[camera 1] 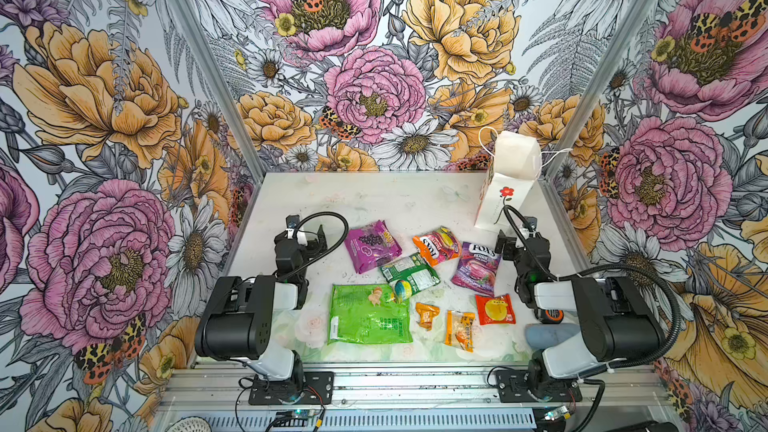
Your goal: Place the snacks into the paper bag
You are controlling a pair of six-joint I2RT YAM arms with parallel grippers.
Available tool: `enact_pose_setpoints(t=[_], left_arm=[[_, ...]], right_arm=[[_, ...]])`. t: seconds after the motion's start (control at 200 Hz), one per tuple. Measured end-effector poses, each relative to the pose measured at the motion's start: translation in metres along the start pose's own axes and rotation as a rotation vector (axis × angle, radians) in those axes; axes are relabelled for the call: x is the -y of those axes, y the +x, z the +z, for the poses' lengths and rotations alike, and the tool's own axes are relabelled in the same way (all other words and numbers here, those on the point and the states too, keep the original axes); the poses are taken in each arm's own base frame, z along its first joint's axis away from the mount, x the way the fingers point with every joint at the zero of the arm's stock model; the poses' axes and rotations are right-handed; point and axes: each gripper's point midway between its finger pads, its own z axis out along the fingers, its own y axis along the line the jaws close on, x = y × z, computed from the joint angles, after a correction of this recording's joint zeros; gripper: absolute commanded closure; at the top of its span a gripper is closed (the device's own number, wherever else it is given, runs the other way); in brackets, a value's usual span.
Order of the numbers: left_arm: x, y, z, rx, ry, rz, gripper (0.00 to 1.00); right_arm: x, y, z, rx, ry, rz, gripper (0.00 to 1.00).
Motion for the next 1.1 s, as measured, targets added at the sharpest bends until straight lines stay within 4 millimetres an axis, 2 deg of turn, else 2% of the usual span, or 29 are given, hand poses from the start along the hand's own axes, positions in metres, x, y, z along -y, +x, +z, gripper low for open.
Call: enact_pose_setpoints(t=[0.38,0.971,1.101], left_arm=[[-0.007,-0.001,0.000,0.001,0.044,-0.027,0.01],[0.000,-0.002,0.000,0.005,0.079,-0.031,0.01],[0.006,-0.002,-0.001,0.004,0.108,-0.019,0.01]], right_arm=[[0.000,0.000,0.000,0.000,0.000,0.000,0.00],[0.001,0.000,0.000,0.000,-0.004,0.002,0.00],[0.001,0.000,0.000,0.000,-0.004,0.002,0.00]])
